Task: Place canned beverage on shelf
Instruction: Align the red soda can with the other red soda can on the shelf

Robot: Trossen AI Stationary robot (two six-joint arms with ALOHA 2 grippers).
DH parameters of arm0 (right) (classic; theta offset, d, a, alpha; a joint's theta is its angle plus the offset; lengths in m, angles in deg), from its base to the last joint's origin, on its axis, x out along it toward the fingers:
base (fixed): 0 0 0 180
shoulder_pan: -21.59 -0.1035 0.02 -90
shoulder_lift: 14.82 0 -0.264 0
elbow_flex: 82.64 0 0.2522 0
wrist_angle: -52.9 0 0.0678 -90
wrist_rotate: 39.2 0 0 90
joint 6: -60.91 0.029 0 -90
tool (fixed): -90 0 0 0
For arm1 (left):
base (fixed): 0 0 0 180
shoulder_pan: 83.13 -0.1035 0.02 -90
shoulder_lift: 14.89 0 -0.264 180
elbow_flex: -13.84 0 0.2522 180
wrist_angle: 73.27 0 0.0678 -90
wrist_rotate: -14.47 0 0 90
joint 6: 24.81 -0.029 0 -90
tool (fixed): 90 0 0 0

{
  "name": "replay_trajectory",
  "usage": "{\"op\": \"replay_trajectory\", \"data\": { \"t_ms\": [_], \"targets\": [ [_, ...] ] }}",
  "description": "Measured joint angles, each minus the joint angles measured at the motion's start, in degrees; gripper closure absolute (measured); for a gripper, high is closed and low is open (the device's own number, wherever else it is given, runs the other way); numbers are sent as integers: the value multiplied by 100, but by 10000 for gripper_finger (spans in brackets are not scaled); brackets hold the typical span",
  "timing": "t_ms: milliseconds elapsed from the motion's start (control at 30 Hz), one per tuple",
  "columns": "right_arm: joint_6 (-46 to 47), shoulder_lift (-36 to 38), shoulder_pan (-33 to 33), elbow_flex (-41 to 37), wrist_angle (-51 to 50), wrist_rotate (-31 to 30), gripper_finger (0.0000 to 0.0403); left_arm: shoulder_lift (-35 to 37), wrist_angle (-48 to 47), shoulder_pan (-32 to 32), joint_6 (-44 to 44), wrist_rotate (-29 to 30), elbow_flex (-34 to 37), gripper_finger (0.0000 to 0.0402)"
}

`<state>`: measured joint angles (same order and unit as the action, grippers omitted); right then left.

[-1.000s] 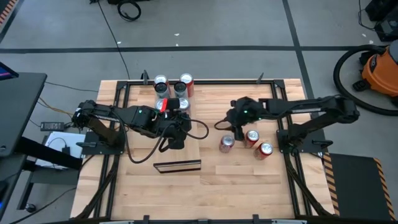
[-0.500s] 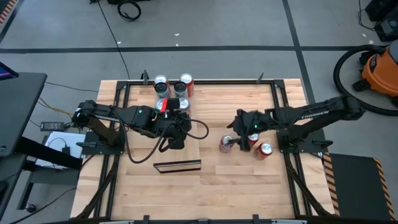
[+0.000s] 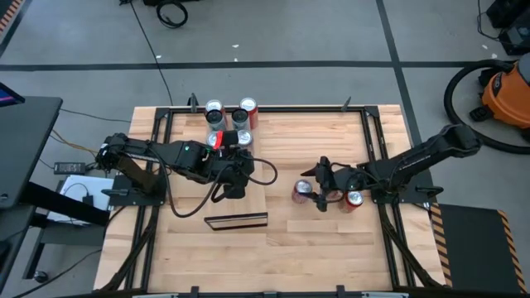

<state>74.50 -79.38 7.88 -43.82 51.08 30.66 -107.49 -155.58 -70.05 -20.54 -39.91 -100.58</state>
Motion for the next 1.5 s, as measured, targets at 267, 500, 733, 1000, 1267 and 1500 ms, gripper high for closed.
{"op": "replay_trajectory", "data": {
  "t_ms": [267,500,733,1000,1267,1500],
  "targets": [
    [-159,0,-60,-87,36,-176,63,0,11,-11,4,15,0,281],
    [-179,-428,-60,-90,272,81,63,0,20,-11,7,13,0,281],
    [-334,-991,12,103,481,161,64,0,44,-11,7,13,0,281],
    [-691,-1120,358,300,410,776,89,0,44,-11,7,11,0,281],
    [-1135,-898,916,429,120,1692,92,0,43,-11,4,11,0,281],
    [-1919,-609,1460,1576,-828,2494,92,102,149,23,-937,-316,2,281]
  ]
}}
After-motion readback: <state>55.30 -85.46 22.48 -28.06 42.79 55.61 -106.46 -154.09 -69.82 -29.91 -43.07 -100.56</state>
